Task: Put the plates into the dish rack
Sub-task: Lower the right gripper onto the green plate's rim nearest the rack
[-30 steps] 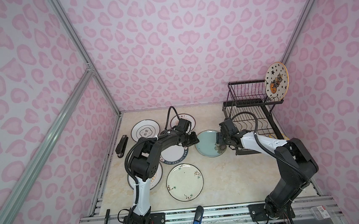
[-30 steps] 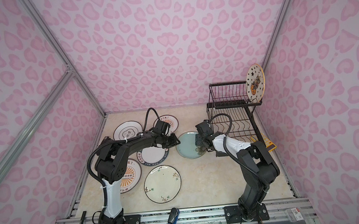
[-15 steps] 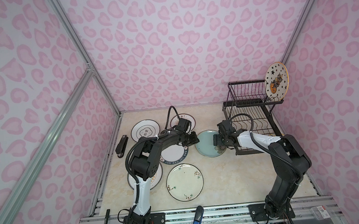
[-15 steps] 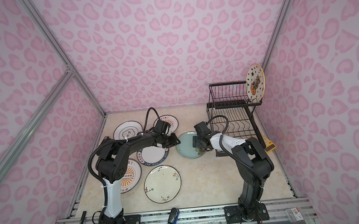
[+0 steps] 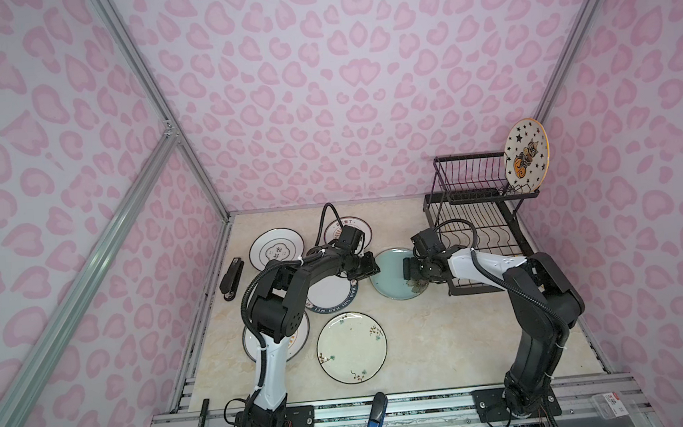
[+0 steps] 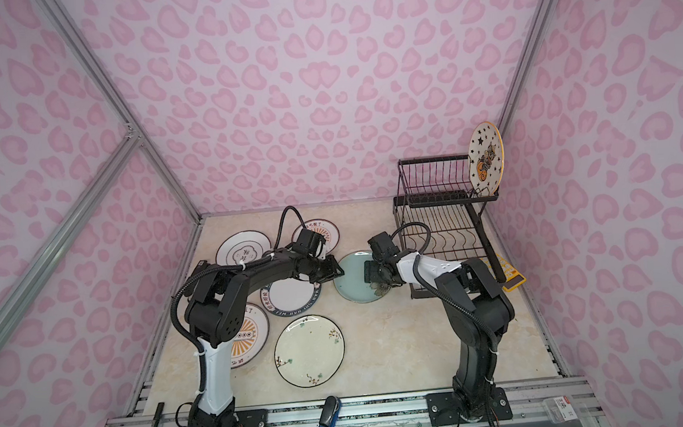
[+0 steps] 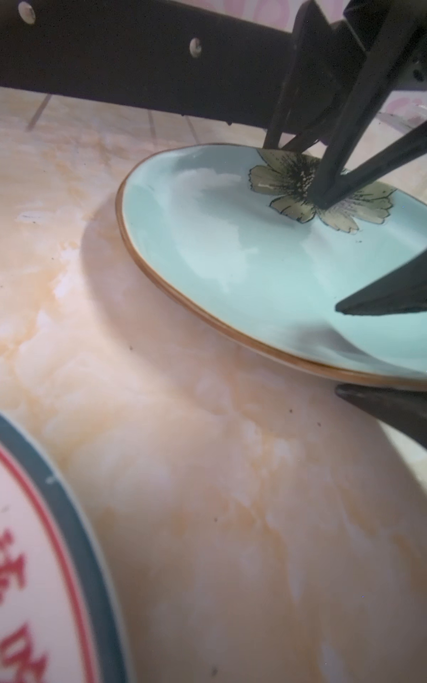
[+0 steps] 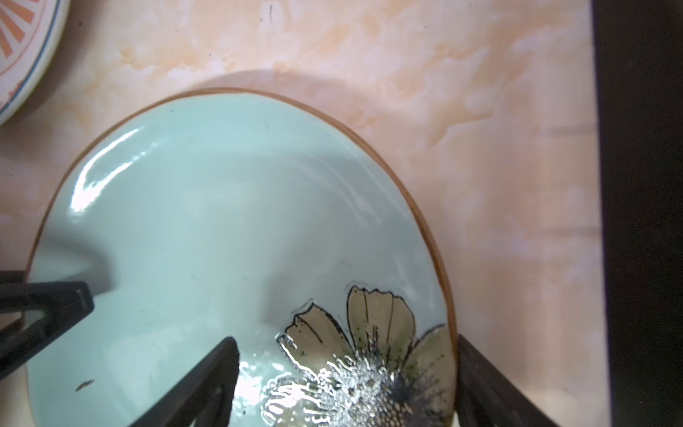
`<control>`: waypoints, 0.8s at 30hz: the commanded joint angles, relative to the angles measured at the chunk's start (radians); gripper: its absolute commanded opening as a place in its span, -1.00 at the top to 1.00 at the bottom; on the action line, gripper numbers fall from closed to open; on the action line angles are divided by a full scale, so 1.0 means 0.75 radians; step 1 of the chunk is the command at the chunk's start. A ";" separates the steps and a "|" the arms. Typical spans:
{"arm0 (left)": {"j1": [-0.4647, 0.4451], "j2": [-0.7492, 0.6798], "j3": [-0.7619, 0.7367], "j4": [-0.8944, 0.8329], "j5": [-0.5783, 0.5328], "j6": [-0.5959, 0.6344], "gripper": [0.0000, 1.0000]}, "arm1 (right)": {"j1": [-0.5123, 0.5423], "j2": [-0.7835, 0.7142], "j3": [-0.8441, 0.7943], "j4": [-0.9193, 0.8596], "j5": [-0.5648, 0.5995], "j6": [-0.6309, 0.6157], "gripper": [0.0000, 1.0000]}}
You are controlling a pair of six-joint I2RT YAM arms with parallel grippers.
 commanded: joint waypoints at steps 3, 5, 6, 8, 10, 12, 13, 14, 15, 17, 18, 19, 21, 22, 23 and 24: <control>-0.001 0.028 0.027 -0.001 0.035 0.002 0.33 | -0.003 0.016 0.001 0.048 -0.098 0.009 -0.71; -0.003 0.029 0.032 0.001 0.041 -0.001 0.31 | -0.004 0.018 0.003 0.054 -0.114 0.007 -0.69; -0.003 0.032 0.034 0.006 0.046 -0.002 0.29 | -0.003 0.020 0.002 0.057 -0.122 0.007 -0.68; -0.003 0.037 0.038 0.013 0.059 -0.004 0.20 | -0.005 0.025 0.005 0.065 -0.138 0.008 -0.65; -0.003 0.039 0.041 0.017 0.066 -0.008 0.16 | -0.005 0.033 0.005 0.071 -0.151 0.008 -0.62; -0.005 0.038 0.042 0.021 0.074 -0.010 0.14 | -0.005 0.038 0.004 0.069 -0.156 0.010 -0.60; -0.005 0.034 0.041 0.026 0.078 -0.010 0.13 | -0.006 0.040 0.006 0.074 -0.159 0.010 -0.59; -0.005 0.027 0.038 0.032 0.080 -0.012 0.13 | -0.007 0.040 0.007 0.075 -0.161 0.008 -0.58; -0.005 0.020 0.035 0.040 0.084 -0.014 0.13 | -0.008 0.041 0.007 0.078 -0.163 0.007 -0.56; -0.005 0.006 0.030 0.049 0.088 -0.016 0.17 | -0.007 0.039 0.005 0.080 -0.168 0.005 -0.51; -0.005 0.001 0.031 0.052 0.087 -0.017 0.20 | -0.008 0.038 0.005 0.080 -0.167 0.004 -0.46; -0.005 -0.004 0.031 0.051 0.088 -0.016 0.23 | -0.009 0.038 0.005 0.079 -0.168 0.005 -0.41; -0.005 -0.009 0.032 0.052 0.086 -0.016 0.25 | -0.011 0.039 0.002 0.078 -0.168 0.004 -0.30; -0.005 -0.008 0.031 0.052 0.086 -0.016 0.35 | -0.013 0.036 -0.001 0.079 -0.167 0.003 -0.26; -0.005 -0.008 0.031 0.051 0.083 -0.018 0.38 | -0.013 0.035 -0.001 0.078 -0.166 0.003 -0.23; -0.005 -0.008 0.031 0.049 0.082 -0.019 0.39 | -0.015 0.033 -0.004 0.079 -0.164 0.003 -0.23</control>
